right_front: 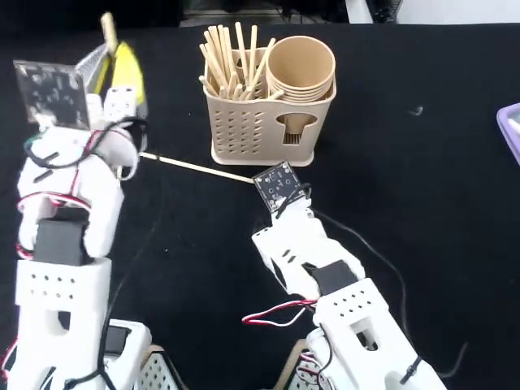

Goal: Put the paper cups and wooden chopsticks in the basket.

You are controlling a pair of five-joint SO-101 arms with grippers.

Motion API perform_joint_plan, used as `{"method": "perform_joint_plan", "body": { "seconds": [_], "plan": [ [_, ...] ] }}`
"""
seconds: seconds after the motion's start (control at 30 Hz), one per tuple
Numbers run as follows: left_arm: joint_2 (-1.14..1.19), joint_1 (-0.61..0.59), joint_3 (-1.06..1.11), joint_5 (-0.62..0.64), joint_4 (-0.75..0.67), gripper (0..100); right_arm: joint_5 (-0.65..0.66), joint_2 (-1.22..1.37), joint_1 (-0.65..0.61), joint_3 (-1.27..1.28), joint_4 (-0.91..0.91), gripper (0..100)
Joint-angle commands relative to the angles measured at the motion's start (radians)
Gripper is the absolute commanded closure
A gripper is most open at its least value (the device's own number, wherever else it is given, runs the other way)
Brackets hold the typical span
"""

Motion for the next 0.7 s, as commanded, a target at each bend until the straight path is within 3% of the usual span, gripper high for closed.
{"method": "perform_joint_plan", "body": {
  "seconds": [0.0, 0.23, 0.43, 0.67],
  "plan": [
    [-0.018, 0.091, -0.001, 0.005, -0.288, 97, 0.008, -0.028, -0.011, -0.004, -0.025, 87.0],
    [0.11, 0.208, -0.039, 0.005, -0.569, 97, 0.008, -0.028, -0.012, -0.004, -0.023, 87.0],
    [0.29, 0.308, -0.163, 0.005, -0.588, 97, 0.008, -0.028, -0.012, -0.005, -0.023, 87.0],
    [0.488, 0.315, -0.252, -0.005, -0.585, 97, 0.008, -0.028, -0.012, -0.004, -0.021, 87.0]
  ]
}}
